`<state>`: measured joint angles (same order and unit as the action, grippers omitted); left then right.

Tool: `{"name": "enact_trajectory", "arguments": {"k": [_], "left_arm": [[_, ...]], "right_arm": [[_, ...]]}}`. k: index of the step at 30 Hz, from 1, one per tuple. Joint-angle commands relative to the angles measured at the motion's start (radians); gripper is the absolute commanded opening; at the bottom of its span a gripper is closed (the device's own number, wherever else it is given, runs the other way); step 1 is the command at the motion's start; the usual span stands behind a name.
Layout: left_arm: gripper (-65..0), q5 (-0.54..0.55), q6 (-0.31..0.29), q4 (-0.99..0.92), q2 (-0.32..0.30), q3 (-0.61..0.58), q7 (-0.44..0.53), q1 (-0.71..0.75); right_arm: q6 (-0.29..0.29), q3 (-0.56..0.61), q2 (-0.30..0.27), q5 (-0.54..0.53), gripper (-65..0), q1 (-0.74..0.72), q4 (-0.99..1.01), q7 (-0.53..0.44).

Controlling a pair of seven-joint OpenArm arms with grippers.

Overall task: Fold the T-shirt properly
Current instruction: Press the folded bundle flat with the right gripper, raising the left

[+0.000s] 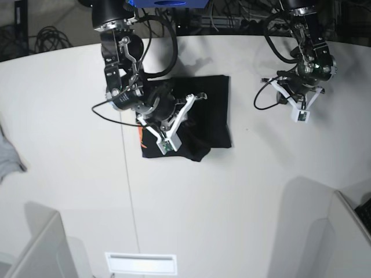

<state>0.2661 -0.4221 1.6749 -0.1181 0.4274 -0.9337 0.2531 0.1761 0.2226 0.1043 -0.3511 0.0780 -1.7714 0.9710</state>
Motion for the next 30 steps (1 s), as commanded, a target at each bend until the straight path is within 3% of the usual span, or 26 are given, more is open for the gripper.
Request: {"name": "enact_trajectory", "arguments": {"k": [1,4,6,10,12,15,18,30], "left_arm": [[-65.0,-0.029,0.007,0.004,-0.007,0.014,-0.038,0.01],[-65.0,-0.029,0.007,0.006,-0.007,0.037,-0.038,0.013],[-65.0,-0.029,0.007,0.006,-0.007,0.041,-0.038,0.013],[-65.0,0.089,0.007,0.006,-0.016,0.092,-0.04,0.024],[-65.0,0.18,0.007,0.001,-0.041,0.109,-0.04,0.032],[-65.0,0.298,0.009,-0.003,-0.088,0.116,-0.04,0.051],[-65.0,0.342,0.009,-0.005,-0.121,0.118,-0.04,0.067],[-65.0,0.339,0.009,-0.005,-0.134,0.167,-0.04,0.073]], "right_arm": [[0.006,0.002,0.007,-0.018,-65.0,-0.016,-0.011,-0.019],[0.004,0.002,0.007,-0.018,-65.0,-0.016,0.014,-0.019],[-0.031,0.002,0.007,-0.018,-65.0,-0.016,0.026,-0.021],[-0.154,0.002,0.007,-0.018,-35.6,-0.017,0.034,-0.025],[-0.157,0.004,0.007,-0.018,-29.4,-0.017,0.032,-0.025],[-0.16,0.004,0.008,-0.018,-29.0,-0.017,0.032,-0.022],[-0.161,0.047,0.008,-0.018,-29.0,-0.013,0.032,-0.025],[-0.163,0.232,0.016,-0.019,-29.0,-0.031,0.034,-0.027]]}}
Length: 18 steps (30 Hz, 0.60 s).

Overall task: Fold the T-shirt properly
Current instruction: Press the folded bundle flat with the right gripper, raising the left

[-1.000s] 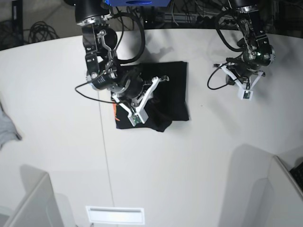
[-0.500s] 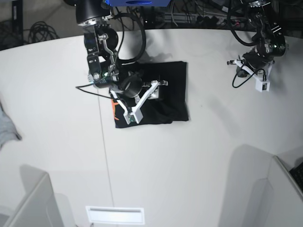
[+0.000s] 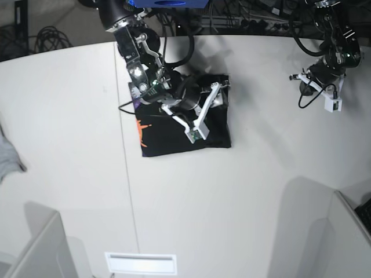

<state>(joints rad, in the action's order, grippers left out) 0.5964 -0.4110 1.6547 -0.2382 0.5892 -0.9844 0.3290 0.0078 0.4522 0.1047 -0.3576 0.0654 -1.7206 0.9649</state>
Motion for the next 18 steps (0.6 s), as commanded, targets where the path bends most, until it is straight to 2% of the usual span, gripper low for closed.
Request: {"name": "enact_trajectory", "arguments": {"k": [1,6,11,14,18], "left_arm": [[-65.0,0.007,-0.002,0.015,-0.014,0.005,0.011,-0.003],[-65.0,0.007,-0.002,0.015,-0.014,0.005,0.011,-0.006],[-65.0,0.007,-0.002,0.015,-0.014,0.005,0.011,-0.008],[-65.0,0.01,-0.002,0.015,-0.014,0.001,0.011,-0.005],[-65.0,0.015,-0.002,0.017,-0.005,-0.01,0.011,-0.001]], "right_arm": [[0.005,0.023,0.016,-0.013,-29.0,-0.02,-0.017,-0.021],[0.005,0.176,0.016,-0.013,-29.0,-0.068,-0.017,-0.022],[0.005,0.264,0.025,-0.013,-29.0,-0.118,-0.023,-0.022],[0.005,0.247,0.023,-0.007,-29.0,-0.134,-0.04,-0.022],[0.005,0.084,-0.012,-0.007,-29.4,-0.109,-0.112,-0.024]]}}
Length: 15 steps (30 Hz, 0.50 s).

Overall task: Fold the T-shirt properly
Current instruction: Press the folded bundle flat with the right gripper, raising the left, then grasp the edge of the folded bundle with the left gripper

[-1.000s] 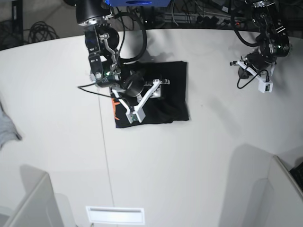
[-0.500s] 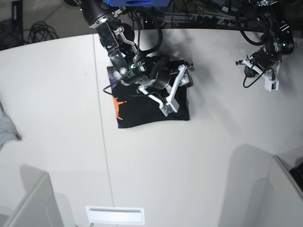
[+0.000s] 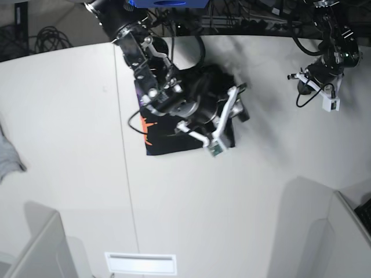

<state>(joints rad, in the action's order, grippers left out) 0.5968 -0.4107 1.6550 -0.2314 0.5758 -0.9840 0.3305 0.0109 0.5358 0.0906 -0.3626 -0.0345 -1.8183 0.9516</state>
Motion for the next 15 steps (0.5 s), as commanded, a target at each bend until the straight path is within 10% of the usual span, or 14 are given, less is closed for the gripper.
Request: {"name": "enact_trajectory", "arguments": {"k": [1,6,15], "left_arm": [[-65.0,0.016,-0.003,0.018,-0.012,-0.013,0.01,-0.001],[-65.0,0.104,-0.003,0.026,0.002,-0.11,0.012,-0.004],[-61.5,0.381,-0.003,0.017,0.007,-0.198,0.015,-0.055]], "right_arm": [[0.002,-0.055,-0.009,-0.002,-31.5,0.002,-0.031,-0.019],[0.002,-0.3,-0.087,-0.008,-63.3,0.1,-0.082,-0.122],[0.01,-0.612,-0.107,-0.008,-65.0,0.259,-0.084,-0.19]]}}
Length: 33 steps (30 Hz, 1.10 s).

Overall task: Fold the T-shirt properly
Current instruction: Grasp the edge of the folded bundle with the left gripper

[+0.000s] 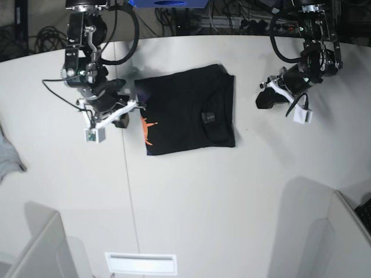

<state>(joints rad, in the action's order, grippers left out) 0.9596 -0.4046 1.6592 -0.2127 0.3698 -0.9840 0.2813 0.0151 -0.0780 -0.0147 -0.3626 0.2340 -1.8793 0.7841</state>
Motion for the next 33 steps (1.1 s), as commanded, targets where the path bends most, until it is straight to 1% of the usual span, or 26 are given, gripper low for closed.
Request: {"name": "enact_trajectory", "arguments": {"k": [1,2,5,7,8,10,12,15,17,19,23,24,25,26,28,30,32,33], "left_arm": [[-55.3,0.028,-0.009,0.011,-0.008,-0.005,0.015,-0.018],[-48.1,0.029,-0.009,0.011,-0.006,-0.022,0.015,-0.029],[-27.0,0.029,-0.009,0.009,0.026,-0.074,0.015,-0.063],[-16.5,0.029,-0.009,0.009,0.045,-0.093,0.017,-0.078],[-12.0,0.029,-0.009,0.003,0.057,-0.102,0.017,-0.086],[-5.3,0.025,-0.009,-0.026,0.072,-0.131,0.017,-0.109],[-3.1,0.025,-0.009,-0.07,0.075,-0.17,0.018,-0.132],[-3.3,0.022,-0.004,-0.164,0.075,-0.233,0.02,-0.175],[-3.3,0.012,-0.004,-0.219,0.075,-0.252,0.02,-0.199],[-3.3,-0.031,-0.004,-0.258,0.08,-0.271,0.021,-0.219],[-3.6,-0.13,-0.004,-0.296,0.12,-0.268,0.021,-0.235],[-4.8,-0.156,-0.004,-0.297,0.126,-0.271,0.021,-0.236],[-8.1,-0.179,-0.003,-0.299,0.134,-0.272,0.02,-0.236],[-12.7,-0.198,-0.003,-0.299,0.141,-0.272,0.018,-0.236],[-27.6,-0.228,-0.003,-0.299,0.152,-0.272,0.015,-0.238],[-45.1,-0.25,-0.003,-0.299,0.154,-0.272,0.014,-0.241],[-59.6,-0.267,-0.003,-0.299,0.151,-0.275,0.012,-0.254],[-65.0,-0.278,-0.003,-0.304,0.149,-0.279,0.012,-0.259]], "right_arm": [[0.007,-0.022,-0.001,-0.008,-65.0,0.0,-0.022,-0.021],[0.007,-0.044,-0.001,-0.008,-65.0,0.008,-0.022,-0.021],[0.007,-0.107,-0.003,-0.008,-65.0,0.025,-0.022,-0.018],[0.009,-0.127,-0.009,-0.008,-65.0,0.028,-0.022,-0.016],[0.009,-0.128,-0.024,-0.008,-65.0,0.032,-0.022,-0.016],[0.009,-0.118,-0.049,-0.008,-65.0,0.041,-0.022,-0.016],[0.009,-0.122,-0.057,-0.008,-65.0,0.041,-0.022,-0.016],[0.009,-0.127,-0.061,-0.008,-65.0,0.043,-0.022,-0.016],[0.009,-0.127,-0.063,-0.008,-65.0,0.048,-0.022,-0.016],[0.009,-0.127,-0.078,-0.008,-65.0,0.054,-0.024,-0.016],[0.009,-0.127,-0.084,-0.008,-65.0,0.057,-0.029,-0.016],[0.009,-0.131,-0.084,-0.008,-65.0,0.057,-0.029,-0.016],[0.009,-0.15,-0.084,-0.008,-65.0,0.057,-0.029,-0.016],[0.009,-0.165,-0.084,-0.008,-65.0,0.057,-0.029,-0.016],[0.009,-0.196,-0.083,-0.008,-65.0,0.057,-0.029,-0.016],[0.009,-0.228,-0.083,-0.008,-65.0,0.057,-0.029,-0.016],[0.009,-0.254,-0.083,-0.008,-65.0,0.058,-0.029,-0.016],[0.009,-0.27,-0.083,-0.008,-65.0,0.058,-0.029,-0.016]]}}
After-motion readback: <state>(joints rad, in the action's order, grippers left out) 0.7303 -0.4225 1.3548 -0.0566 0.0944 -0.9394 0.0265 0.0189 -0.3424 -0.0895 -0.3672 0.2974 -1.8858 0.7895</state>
